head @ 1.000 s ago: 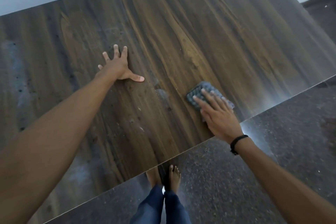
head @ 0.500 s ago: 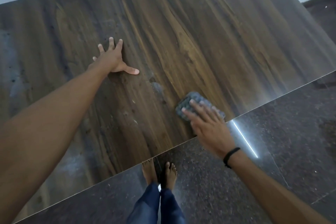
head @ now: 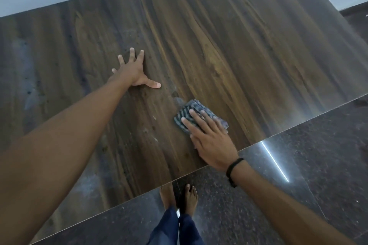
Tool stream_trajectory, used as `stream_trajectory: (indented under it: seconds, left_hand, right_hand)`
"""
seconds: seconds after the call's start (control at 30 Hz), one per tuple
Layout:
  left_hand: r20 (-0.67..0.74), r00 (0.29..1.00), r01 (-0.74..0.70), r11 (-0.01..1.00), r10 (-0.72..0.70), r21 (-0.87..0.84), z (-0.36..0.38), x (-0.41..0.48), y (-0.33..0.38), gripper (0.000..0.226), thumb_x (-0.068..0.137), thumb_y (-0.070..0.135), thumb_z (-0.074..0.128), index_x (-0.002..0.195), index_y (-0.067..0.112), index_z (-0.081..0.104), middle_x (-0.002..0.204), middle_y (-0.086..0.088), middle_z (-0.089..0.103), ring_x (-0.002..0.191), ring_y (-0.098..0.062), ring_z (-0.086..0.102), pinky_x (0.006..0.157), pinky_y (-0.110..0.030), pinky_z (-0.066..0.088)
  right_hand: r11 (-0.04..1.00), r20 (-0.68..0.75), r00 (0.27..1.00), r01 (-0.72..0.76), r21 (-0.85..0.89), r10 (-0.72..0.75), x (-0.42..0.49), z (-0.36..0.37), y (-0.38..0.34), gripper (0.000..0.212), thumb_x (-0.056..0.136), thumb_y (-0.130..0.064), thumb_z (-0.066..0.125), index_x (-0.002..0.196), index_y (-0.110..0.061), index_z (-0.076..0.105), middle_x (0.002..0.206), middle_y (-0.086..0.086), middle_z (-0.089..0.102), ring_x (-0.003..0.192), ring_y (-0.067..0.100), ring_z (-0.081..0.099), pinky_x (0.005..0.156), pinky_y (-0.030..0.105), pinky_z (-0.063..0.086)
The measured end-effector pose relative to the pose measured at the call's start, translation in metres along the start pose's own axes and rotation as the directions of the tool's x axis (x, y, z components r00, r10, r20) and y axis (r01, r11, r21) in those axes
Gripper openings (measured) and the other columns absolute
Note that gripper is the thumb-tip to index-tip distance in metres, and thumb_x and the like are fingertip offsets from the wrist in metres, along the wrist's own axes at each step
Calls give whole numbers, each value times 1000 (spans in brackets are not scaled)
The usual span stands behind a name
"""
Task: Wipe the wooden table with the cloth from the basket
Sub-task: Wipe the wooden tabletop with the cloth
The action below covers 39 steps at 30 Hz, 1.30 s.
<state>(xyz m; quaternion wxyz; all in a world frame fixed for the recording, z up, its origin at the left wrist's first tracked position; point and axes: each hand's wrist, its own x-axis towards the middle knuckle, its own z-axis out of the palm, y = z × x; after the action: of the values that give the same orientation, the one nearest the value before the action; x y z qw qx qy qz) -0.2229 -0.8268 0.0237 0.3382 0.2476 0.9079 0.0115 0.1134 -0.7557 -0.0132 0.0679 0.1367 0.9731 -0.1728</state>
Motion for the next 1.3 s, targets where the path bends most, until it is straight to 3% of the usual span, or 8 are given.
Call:
stream_trajectory:
  seconds: [0.3, 0.43, 0.57, 0.7, 0.87, 1.0, 1.13, 1.3]
  left_hand:
    - [11, 1000, -28, 1000, 28, -9, 0, 0, -2, 147, 53, 69, 84, 157, 31, -14, 162, 4, -30, 148, -42, -20, 112, -73, 5]
    - [6, 999, -34, 999, 34, -2, -4, 2, -7, 143, 55, 71, 82, 157, 34, -11, 163, 5, -26, 147, -45, -19, 111, -73, 7]
    - [-43, 999, -7, 1000, 7, -2, -27, 19, -38, 140, 52, 72, 82, 156, 41, -6, 164, 6, -22, 146, -47, -20, 109, -75, 5]
    - [-5, 998, 55, 998, -55, 33, -38, 27, -67, 151, 41, 74, 79, 156, 40, -13, 163, 0, -25, 144, -51, -18, 118, -64, 2]
    - [-6, 1000, 28, 999, -28, -14, -31, 31, -72, 161, 21, 79, 75, 153, 47, -12, 162, 4, -27, 145, -50, -20, 114, -71, 8]
    - [-11, 1000, 23, 999, -24, -38, -34, 27, -73, 157, 29, 74, 82, 153, 48, -10, 162, 7, -26, 146, -48, -19, 112, -74, 8]
    - [-27, 999, 35, 998, -36, -43, -33, 22, -70, 146, 45, 64, 89, 153, 49, -8, 162, 10, -27, 148, -44, -18, 109, -77, 8]
    - [-1, 1000, 29, 997, -29, -76, -36, 20, -67, 145, 48, 60, 91, 154, 48, -8, 161, 11, -28, 147, -44, -20, 110, -77, 7]
  right_hand:
    - [995, 38, 995, 96, -20, -96, 37, -4, 12, 50, 105, -45, 15, 154, -51, 8, 167, -13, 4, 155, 19, 1, 125, 50, 5]
    - [965, -69, 963, -256, 63, 260, 80, -21, 7, 51, 106, -38, 29, 155, -47, 17, 167, -6, 9, 154, 24, 5, 122, 56, 11]
    - [977, 59, 975, 213, -4, -213, 61, -8, -21, 51, 107, -38, 27, 155, -50, 12, 167, -11, 4, 153, 17, -3, 124, 49, -2]
    - [978, -87, 976, -196, 73, 202, 110, -20, -6, 51, 106, -36, 31, 155, -46, 21, 167, -5, 13, 154, 23, 8, 123, 54, 10]
    - [964, 50, 965, 259, -53, -257, 86, -10, -8, 50, 107, -39, 26, 155, -49, 14, 167, -10, 9, 154, 19, 6, 124, 49, 6]
    - [979, -58, 978, -200, 35, 202, 143, -25, -6, 51, 107, -39, 26, 155, -48, 13, 168, -8, 5, 154, 21, 1, 124, 48, 2]
    - [978, -2, 980, 199, -59, -199, 124, -18, -4, 50, 107, -38, 27, 155, -47, 16, 167, -10, 9, 154, 18, 7, 124, 46, 6]
    - [995, -91, 991, -96, -22, 94, 159, -21, -19, 52, 106, -36, 29, 156, -44, 19, 167, -4, 11, 154, 24, 7, 123, 51, 9]
